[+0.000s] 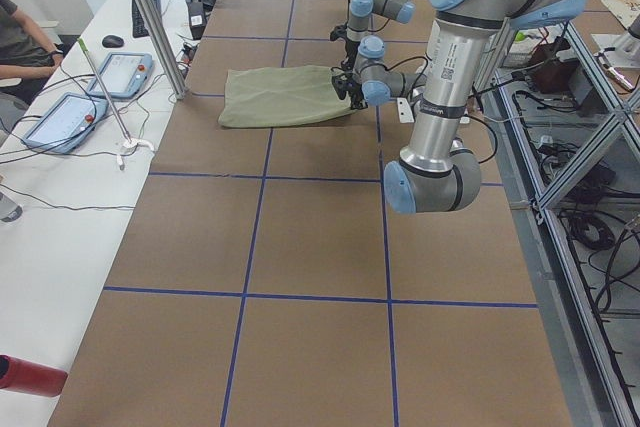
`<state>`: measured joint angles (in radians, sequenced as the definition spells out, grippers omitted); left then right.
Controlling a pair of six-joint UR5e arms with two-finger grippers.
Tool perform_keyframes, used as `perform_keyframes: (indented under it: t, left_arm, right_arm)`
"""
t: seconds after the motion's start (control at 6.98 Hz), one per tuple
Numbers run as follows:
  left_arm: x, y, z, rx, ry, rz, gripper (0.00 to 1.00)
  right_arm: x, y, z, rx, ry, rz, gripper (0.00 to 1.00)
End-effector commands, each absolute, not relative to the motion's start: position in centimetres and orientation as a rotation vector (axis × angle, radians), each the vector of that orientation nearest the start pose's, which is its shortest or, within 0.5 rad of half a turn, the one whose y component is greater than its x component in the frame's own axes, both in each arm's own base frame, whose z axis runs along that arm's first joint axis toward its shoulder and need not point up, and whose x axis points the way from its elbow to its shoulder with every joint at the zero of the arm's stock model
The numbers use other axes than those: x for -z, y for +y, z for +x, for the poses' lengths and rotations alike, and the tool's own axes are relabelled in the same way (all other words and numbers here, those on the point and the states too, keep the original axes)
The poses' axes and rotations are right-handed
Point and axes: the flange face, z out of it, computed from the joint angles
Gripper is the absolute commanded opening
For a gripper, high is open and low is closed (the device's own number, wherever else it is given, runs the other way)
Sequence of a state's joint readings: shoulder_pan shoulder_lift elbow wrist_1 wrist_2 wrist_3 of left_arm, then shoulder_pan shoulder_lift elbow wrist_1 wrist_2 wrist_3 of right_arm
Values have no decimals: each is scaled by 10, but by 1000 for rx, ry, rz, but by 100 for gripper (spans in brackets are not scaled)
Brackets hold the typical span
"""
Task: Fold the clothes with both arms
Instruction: 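Grasp the near shirt corner with the right gripper while the left gripper holds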
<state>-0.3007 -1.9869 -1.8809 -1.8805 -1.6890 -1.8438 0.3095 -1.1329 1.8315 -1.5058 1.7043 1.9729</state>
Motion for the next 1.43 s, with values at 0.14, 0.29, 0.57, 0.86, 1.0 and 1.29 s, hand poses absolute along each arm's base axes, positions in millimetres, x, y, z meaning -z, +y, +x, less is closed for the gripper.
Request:
perform_keyframes:
  t: [0.14,0.29,0.57,0.86,1.0,1.29]
  left_arm:
    - [-256,-294,538,461,1044,-93,0]
    - [-256,-294,539,459,1044,-93,0]
    - [-254,-293,539,458,1049,-93,0]
    - [-256,-294,537,460,1046,-94,0]
    - [-257,-294,538,459,1044,-95,0]
    - [-255,-294,538,459,1047,-95,0]
  right_arm:
    - [-293,-303,-556,-619,-777,-168,0]
    - [-287,-304,-555,-617,-792,-169,0]
    - [-268,-304,-544,-626,-833,-165,0]
    - [-271,-304,-545,-625,-827,-163,0]
    - [-276,-304,-547,-624,-818,-162,99]
    - [-275,-305,-546,-628,-821,-161,100]
